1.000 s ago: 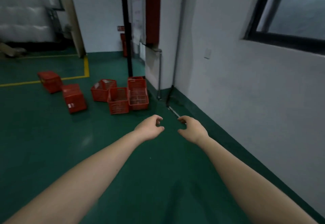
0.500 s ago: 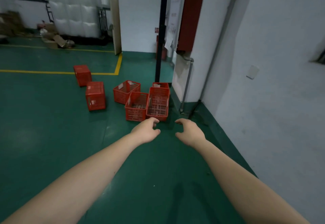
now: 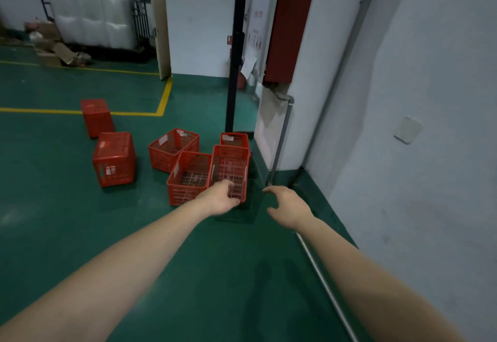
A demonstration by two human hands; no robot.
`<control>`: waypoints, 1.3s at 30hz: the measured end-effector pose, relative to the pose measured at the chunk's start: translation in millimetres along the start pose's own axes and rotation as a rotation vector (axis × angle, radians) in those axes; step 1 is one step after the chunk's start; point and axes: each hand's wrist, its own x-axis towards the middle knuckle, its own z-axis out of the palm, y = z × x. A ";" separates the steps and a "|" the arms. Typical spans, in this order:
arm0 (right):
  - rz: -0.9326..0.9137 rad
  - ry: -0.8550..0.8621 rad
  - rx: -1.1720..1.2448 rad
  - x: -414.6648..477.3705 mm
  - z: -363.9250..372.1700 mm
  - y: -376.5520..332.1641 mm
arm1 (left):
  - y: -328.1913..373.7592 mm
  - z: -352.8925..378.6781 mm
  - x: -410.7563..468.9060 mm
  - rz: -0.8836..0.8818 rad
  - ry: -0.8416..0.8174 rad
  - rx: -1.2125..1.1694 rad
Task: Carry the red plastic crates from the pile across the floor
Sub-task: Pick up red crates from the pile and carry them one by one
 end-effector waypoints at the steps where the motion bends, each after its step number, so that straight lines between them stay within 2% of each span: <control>1: 0.005 -0.001 -0.007 18.5 -3.3 7.6 | 1.8 -4.7 21.4 -0.005 -0.006 -0.005; 9: 0.012 -0.019 -0.023 165.3 -29.0 60.8 | 14.8 -6.7 172.5 -0.018 -0.057 -0.017; 17: -0.161 -0.113 -0.128 340.0 -60.6 120.2 | 32.6 -13.0 340.5 -0.150 -0.024 -0.087; 25: -0.296 -0.213 -0.186 484.4 -82.5 158.3 | 53.0 -5.1 459.1 -0.255 0.054 -0.181; 39: -0.420 -0.454 -0.327 750.0 -47.5 169.2 | -19.7 -33.3 689.6 -0.450 0.075 -0.289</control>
